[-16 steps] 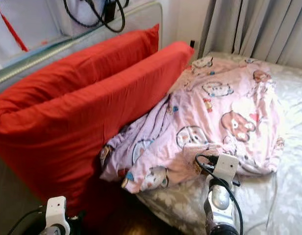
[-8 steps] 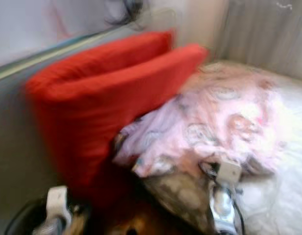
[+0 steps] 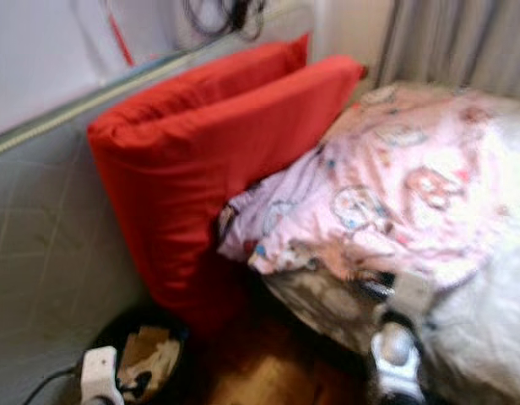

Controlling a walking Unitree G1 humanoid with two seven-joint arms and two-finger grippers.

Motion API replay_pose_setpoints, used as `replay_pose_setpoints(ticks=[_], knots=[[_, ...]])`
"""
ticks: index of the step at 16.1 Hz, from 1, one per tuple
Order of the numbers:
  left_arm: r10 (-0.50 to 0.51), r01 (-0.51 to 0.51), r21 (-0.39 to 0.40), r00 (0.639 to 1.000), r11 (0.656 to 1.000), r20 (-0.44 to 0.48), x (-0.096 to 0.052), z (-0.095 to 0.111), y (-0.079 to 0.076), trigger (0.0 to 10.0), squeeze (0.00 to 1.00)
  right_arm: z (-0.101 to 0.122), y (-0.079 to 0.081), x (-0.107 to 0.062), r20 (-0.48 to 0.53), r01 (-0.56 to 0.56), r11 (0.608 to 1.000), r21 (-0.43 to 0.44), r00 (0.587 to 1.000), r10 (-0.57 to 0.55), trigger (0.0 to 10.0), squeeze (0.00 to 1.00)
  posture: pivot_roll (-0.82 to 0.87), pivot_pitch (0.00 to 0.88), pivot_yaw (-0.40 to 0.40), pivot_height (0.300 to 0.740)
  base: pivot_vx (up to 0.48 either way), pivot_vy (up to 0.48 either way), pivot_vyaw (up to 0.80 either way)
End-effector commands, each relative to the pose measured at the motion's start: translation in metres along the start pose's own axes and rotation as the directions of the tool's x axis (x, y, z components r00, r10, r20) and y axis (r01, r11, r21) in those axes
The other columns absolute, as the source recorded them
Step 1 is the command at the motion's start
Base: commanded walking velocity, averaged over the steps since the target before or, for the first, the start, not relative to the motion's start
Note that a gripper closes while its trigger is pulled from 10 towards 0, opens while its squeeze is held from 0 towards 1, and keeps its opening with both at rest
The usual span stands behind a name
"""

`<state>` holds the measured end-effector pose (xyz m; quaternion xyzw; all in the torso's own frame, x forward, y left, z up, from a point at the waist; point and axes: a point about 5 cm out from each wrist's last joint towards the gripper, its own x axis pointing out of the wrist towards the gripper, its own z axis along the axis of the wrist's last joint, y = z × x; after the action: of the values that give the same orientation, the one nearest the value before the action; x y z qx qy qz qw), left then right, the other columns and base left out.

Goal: Clean up the room

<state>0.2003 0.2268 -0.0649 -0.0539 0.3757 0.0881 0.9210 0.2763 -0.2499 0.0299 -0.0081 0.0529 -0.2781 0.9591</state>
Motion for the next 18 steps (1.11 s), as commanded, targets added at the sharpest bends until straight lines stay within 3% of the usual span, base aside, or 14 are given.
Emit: replay_pose_setpoints(ticks=[1,3,5,11,18], knots=[[0.015,-0.015,0.024,1.000,1.000,-0.004,-0.001,0.000,0.008,10.0,0.00,0.001,-0.001,-0.002,0.016,0.032,0.999,0.004,0.999,-0.032,10.0,0.00,0.05,0.000,0.056,0.740,-0.277,0.000,0.00],[0.013,-0.013,0.025,1.000,1.000,-0.003,-0.001,0.000,0.007,10.0,0.00,0.002,-0.019,0.001,0.014,0.132,0.991,0.023,0.991,-0.133,10.0,0.00,0.05,0.000,0.057,0.740,0.000,0.000,0.00],[0.005,-0.005,0.041,1.000,0.999,-0.010,-0.001,-0.001,0.006,10.0,0.00,0.000,-0.019,-0.001,0.015,0.103,0.994,-0.018,0.995,-0.103,10.0,0.00,0.05,0.000,0.057,0.740,0.000,0.000,0.00],[0.001,0.000,0.044,1.000,0.999,-0.012,-0.001,-0.002,0.004,10.0,0.00,-0.011,-0.014,-0.014,-0.005,0.107,0.994,-0.027,0.994,-0.108,10.0,0.00,0.05,0.000,0.054,0.740,0.000,0.000,0.00],[-0.004,0.005,0.047,1.000,0.999,-0.019,-0.001,-0.003,0.003,10.0,0.00,-0.061,-0.040,-0.041,-0.282,0.200,0.976,-0.088,0.935,-0.217,10.0,0.00,0.04,0.000,0.053,0.740,0.000,0.000,0.00]])
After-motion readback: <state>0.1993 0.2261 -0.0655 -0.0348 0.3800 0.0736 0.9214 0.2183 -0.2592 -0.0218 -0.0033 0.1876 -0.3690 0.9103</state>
